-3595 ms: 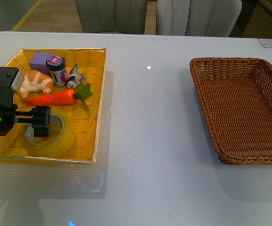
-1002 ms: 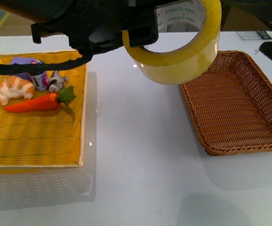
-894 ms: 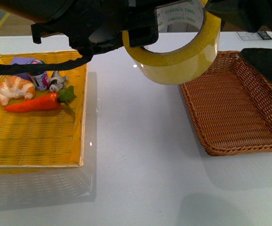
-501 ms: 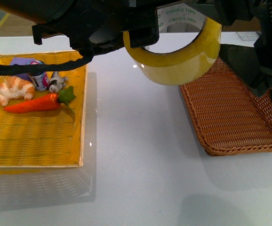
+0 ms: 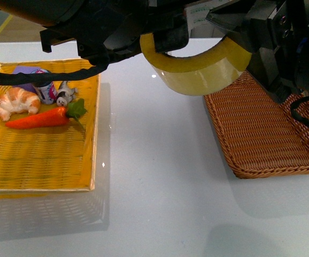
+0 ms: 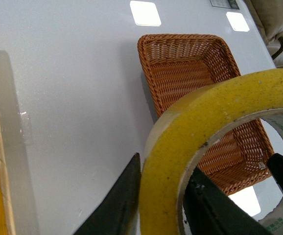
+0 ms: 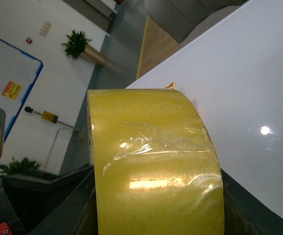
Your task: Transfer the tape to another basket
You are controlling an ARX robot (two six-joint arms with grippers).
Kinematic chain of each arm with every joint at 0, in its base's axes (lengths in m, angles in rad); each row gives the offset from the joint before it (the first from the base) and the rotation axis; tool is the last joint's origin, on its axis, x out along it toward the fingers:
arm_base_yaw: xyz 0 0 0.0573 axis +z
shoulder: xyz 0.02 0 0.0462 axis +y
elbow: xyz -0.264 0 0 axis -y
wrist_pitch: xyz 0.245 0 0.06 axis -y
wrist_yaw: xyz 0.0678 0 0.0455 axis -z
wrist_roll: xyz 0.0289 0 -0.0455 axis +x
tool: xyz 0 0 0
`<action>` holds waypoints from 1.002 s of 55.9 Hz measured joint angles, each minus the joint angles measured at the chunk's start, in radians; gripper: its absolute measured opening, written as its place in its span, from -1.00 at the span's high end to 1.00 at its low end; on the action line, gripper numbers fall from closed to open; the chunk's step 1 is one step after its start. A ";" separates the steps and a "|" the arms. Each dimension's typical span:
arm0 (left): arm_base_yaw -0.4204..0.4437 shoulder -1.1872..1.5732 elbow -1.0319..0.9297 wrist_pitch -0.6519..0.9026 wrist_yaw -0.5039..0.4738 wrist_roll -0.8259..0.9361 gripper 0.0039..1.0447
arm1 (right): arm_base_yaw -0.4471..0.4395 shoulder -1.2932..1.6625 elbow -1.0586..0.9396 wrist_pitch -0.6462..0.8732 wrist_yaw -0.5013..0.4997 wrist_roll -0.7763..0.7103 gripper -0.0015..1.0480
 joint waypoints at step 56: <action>0.199 -0.360 -0.575 0.787 -0.435 0.422 0.25 | -0.264 0.023 -0.030 0.022 -0.043 0.055 0.12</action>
